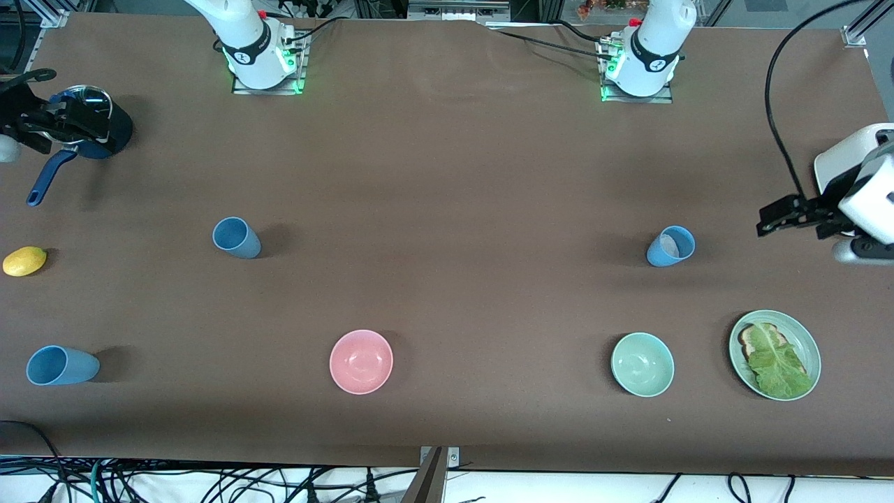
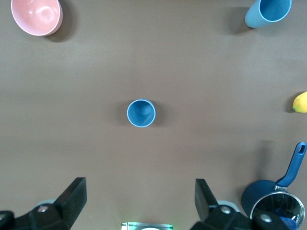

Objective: Stack blue cups with both arms
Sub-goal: 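Reach the left gripper to one blue cup while the right gripper reaches another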

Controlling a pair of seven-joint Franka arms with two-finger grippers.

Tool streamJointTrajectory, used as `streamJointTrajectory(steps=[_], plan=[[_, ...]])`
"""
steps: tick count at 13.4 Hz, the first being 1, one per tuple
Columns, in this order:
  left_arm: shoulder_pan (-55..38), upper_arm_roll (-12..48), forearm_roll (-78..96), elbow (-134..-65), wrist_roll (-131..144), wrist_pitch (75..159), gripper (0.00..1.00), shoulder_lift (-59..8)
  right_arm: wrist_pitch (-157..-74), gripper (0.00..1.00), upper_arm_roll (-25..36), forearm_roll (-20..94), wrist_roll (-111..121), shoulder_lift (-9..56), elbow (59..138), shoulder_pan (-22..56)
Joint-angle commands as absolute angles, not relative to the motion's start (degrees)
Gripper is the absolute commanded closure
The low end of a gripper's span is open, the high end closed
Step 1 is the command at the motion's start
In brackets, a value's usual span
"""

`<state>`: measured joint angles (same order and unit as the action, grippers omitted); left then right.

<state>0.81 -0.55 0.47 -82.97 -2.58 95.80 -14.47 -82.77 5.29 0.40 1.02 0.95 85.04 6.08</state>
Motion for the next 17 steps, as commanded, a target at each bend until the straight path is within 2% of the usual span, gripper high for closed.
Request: streamJointTrajectory(steps=[1,4,8,10,13,14,15,17], plan=[[1.0,-0.7,0.4,-83.4,-3.8,99.2,0.01,-17.6,-81.8,0.00,5.3,0.5,1.8,0.4,84.6,6.0],[1.6,-0.7,0.4,-84.3,-3.9,103.0,0.01,-21.2,-81.8,0.00,5.1,0.6,1.9,0.4,84.8,6.0],[1.9,-0.7,0.3,-94.6,-4.0,116.6,0.01,-21.5,-83.6,0.00,5.4,0.5,2.6,0.4,89.3,6.0],[1.9,-0.8,0.3,-98.4,-4.0,121.2,0.01,-21.5,-86.9,0.00,5.7,0.4,4.6,-0.6,93.8,5.9],[2.0,-0.9,0.1,-105.4,-4.0,128.2,0.01,-20.9,-97.2,0.00,6.1,0.0,5.7,-5.3,106.7,5.9],[2.1,-0.9,-1.0,-107.3,-4.0,130.3,0.01,-20.6,-100.2,0.03,6.5,-0.3,5.7,-6.3,110.4,5.9],[2.4,-0.8,-1.5,-109.1,-4.0,131.9,0.01,-20.1,-102.6,0.11,6.7,-0.4,5.7,-6.8,113.2,5.9],[2.7,-0.8,-1.5,-111.3,-4.0,132.6,0.01,-18.7,-107.3,0.36,7.1,-0.4,5.7,-6.7,117.9,5.9]])
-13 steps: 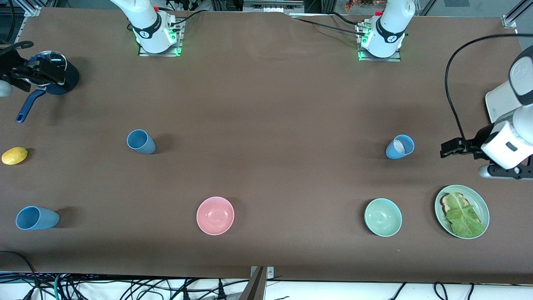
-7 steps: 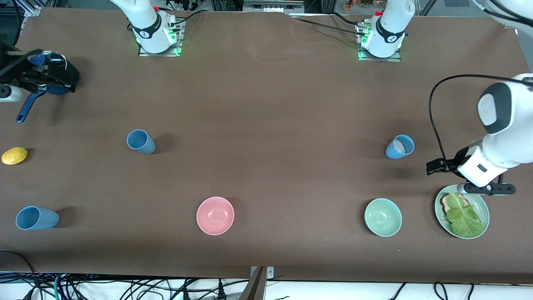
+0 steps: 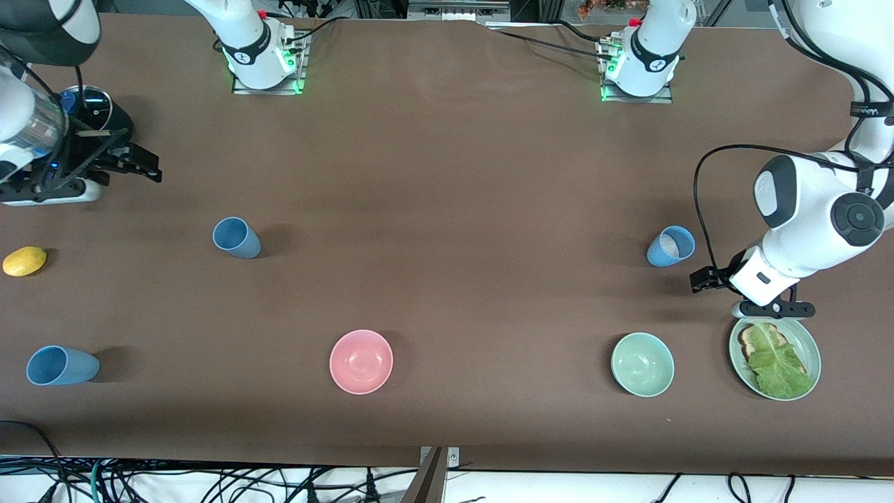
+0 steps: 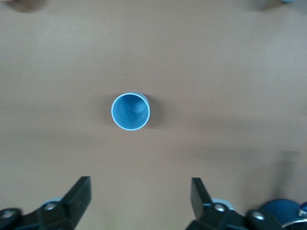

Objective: Stack blue cups with both arms
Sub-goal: 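Reach the left gripper to one blue cup while the right gripper reaches another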

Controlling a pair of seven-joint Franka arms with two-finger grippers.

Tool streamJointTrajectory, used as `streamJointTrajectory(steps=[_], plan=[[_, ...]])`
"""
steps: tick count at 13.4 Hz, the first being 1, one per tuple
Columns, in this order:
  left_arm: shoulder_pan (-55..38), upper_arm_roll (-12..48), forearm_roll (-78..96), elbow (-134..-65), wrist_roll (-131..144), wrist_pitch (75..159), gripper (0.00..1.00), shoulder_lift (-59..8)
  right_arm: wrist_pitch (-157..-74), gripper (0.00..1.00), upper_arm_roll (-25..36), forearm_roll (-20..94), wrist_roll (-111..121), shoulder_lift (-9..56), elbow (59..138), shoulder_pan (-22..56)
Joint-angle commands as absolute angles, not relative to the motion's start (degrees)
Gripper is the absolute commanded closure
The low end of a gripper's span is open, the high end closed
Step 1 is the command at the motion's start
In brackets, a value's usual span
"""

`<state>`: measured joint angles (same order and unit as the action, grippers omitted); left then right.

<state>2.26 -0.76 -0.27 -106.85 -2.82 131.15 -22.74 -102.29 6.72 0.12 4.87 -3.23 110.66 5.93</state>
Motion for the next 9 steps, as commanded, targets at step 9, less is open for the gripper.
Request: streamJointTrajectory(steps=[9], plan=[[2.7,-0.8,-2.3,-122.0,-4.5,140.4,0.01,-15.2,-128.1,0.51,7.5,-1.1,5.7,-1.0,129.6,5.9]])
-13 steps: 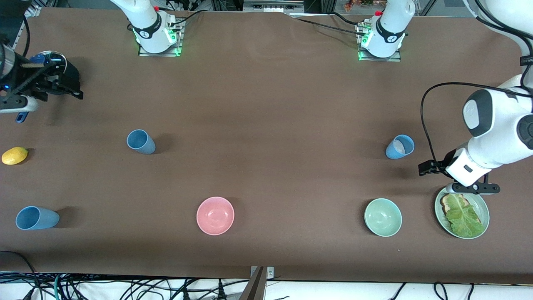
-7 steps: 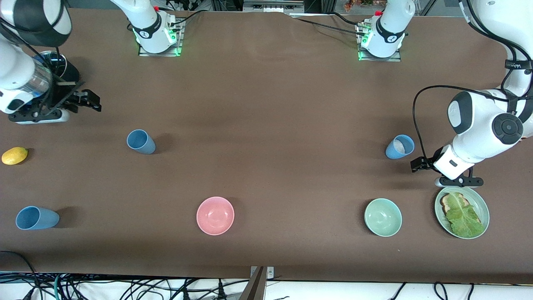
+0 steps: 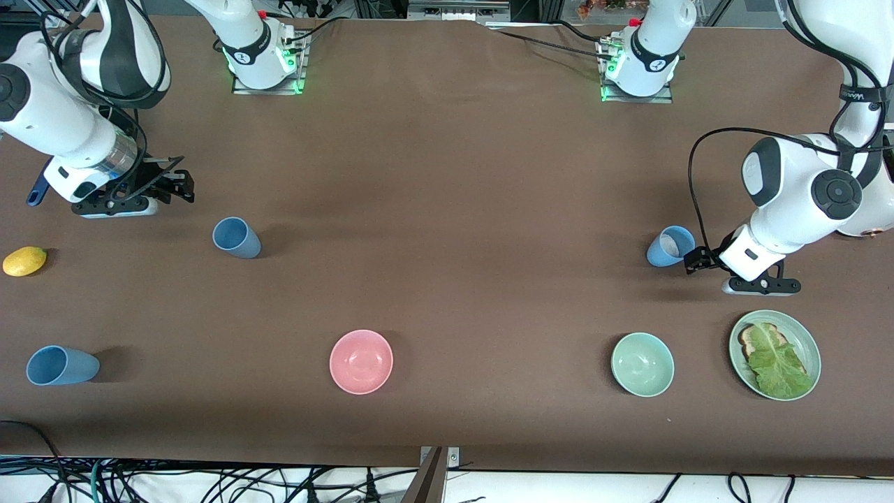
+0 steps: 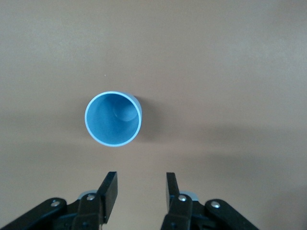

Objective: Stack blue cups with both arms
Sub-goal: 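Reach the left gripper to one blue cup while the right gripper reaches another, then close the left gripper on its cup while the right gripper grips its cup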

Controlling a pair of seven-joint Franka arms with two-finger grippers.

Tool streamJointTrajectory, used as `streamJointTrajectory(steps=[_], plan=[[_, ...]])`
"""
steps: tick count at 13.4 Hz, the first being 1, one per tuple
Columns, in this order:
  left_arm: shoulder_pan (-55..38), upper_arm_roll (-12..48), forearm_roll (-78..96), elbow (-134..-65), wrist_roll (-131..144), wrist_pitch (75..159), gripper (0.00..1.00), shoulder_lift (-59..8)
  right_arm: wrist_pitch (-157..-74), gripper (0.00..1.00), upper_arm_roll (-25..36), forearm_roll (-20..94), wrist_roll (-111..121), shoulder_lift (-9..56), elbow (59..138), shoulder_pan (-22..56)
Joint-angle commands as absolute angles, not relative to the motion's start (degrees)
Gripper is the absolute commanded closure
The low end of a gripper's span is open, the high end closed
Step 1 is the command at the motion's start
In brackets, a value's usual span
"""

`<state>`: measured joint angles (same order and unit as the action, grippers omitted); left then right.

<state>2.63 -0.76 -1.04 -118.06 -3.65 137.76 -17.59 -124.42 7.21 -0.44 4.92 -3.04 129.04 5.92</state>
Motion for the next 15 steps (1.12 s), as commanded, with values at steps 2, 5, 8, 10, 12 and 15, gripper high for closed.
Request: streamJointTrajectory(steps=[2,5,8,10,12,15], plan=[[2.6,-0.8,-2.3,-124.2,-4.4,142.4,0.01,-14.7,-131.2,0.53,7.5,-1.1,5.7,1.5,129.6,5.9],[2.4,-0.8,-2.3,-124.5,-4.4,142.4,0.02,-14.7,-134.0,0.55,7.4,-1.0,5.6,3.8,129.6,5.9],[2.0,-0.8,-2.3,-125.2,-4.4,142.9,0.05,-14.8,-135.5,0.56,7.4,-1.0,5.6,5.1,129.6,5.9],[1.8,-0.8,-2.3,-126.4,-4.4,145.8,0.12,-15.5,-136.7,0.56,7.3,-1.0,5.5,6.0,129.7,6.0],[1.8,-0.8,-2.3,-126.9,-4.4,147.4,0.15,-16.2,-137.5,0.56,7.2,-0.9,5.4,6.4,130.0,6.0],[1.8,-0.8,-2.3,-127.0,-4.4,148.2,0.18,-16.6,-139.1,0.56,6.9,-0.7,4.8,7.6,130.2,6.0]])
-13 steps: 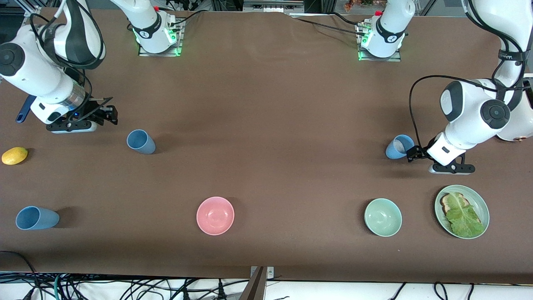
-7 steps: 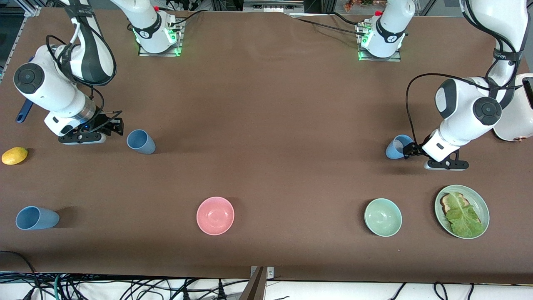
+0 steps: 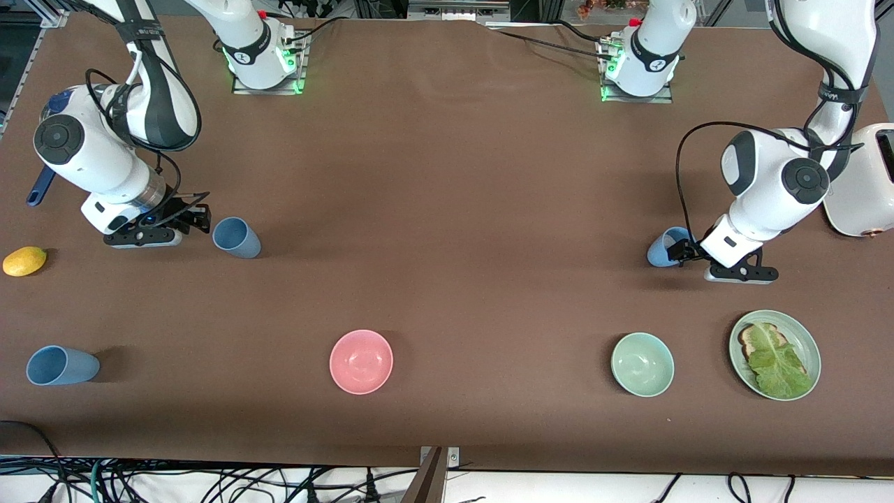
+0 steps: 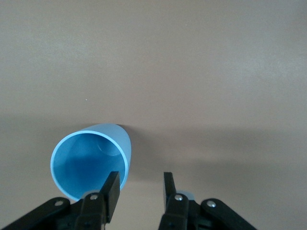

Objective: Stack blue cups with both arms
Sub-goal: 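Close the left gripper on its cup while the right gripper grips its cup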

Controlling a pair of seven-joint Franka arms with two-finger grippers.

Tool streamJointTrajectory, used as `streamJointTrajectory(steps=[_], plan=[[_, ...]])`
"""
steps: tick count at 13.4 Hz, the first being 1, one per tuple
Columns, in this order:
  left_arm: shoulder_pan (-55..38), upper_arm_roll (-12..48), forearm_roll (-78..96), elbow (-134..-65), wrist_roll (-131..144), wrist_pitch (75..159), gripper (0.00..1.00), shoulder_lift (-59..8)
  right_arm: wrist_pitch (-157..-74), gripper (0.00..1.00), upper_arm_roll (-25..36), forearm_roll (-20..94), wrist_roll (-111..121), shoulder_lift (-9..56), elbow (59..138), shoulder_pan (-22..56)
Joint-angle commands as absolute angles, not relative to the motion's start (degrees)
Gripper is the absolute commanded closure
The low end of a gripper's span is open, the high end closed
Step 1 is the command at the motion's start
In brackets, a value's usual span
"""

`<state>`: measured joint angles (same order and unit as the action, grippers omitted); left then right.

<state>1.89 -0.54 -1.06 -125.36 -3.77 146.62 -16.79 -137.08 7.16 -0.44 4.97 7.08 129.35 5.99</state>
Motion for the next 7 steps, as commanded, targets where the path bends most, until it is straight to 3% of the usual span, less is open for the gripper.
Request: streamJointTrajectory(steps=[1,2,7], plan=[[1.8,-0.8,-2.3,-127.0,-4.4,148.2,0.07,-16.5,-139.5,0.56,6.9,-0.7,4.7,7.7,130.4,6.1],[1.8,-0.8,-2.3,-127.0,-4.4,148.2,0.01,-16.4,-139.9,0.56,6.9,-0.7,4.7,7.8,130.5,6.1],[2.4,-0.8,-2.3,-126.5,-4.5,148.2,0.00,-15.4,-141.2,0.56,6.0,-0.6,3.4,8.8,130.5,6.2]])
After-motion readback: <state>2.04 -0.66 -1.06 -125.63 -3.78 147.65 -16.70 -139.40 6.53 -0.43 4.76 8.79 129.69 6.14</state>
